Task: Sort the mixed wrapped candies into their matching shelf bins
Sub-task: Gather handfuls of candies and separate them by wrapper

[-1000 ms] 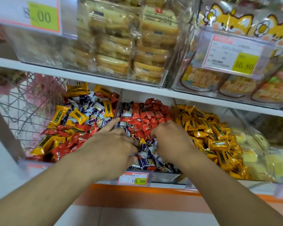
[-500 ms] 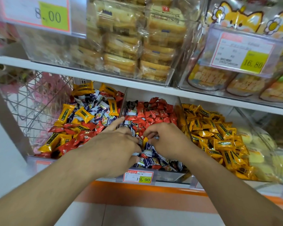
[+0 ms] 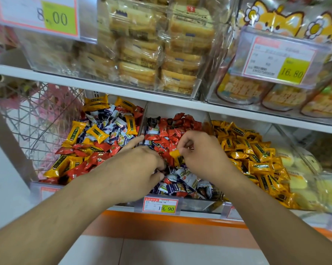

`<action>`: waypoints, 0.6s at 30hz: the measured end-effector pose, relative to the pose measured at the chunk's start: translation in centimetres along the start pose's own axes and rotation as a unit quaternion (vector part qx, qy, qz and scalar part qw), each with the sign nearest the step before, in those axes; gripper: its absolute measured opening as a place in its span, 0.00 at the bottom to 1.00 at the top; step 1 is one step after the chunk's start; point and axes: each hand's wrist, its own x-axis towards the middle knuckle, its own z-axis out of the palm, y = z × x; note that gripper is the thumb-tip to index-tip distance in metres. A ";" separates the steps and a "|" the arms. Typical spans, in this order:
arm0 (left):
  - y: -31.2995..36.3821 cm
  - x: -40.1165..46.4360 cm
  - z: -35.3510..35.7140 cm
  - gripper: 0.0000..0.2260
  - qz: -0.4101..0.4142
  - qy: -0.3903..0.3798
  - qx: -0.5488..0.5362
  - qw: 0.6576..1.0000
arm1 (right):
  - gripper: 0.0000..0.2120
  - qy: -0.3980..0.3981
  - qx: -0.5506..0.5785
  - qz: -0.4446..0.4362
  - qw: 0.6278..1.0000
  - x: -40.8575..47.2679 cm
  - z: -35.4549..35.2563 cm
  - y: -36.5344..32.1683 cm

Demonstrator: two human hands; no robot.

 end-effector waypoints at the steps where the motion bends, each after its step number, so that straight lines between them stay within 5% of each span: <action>1: 0.3 0.2 -0.5 0.11 -0.024 -0.001 -0.040 0.999 | 0.11 0.026 0.030 0.008 0.999 -0.1 -0.6 -0.2; 6: 1.9 0.6 -1.7 0.20 -0.119 0.092 -0.251 0.956 | 0.06 0.064 0.291 0.047 0.953 -1.8 -3.1 -1.5; 10: 2.9 1.1 -1.5 0.09 -0.155 0.098 -0.388 0.903 | 0.05 0.045 0.369 0.048 0.927 -3.3 -3.7 -1.2; 14: 3.6 1.3 -1.6 0.08 -0.154 0.075 -0.455 0.874 | 0.24 0.010 0.151 -0.121 0.981 -4.7 -5.0 0.2; 18: 4.7 1.3 -1.7 0.05 -0.158 0.055 -0.491 0.855 | 0.15 0.043 -0.009 -0.187 0.981 -5.5 -5.0 1.8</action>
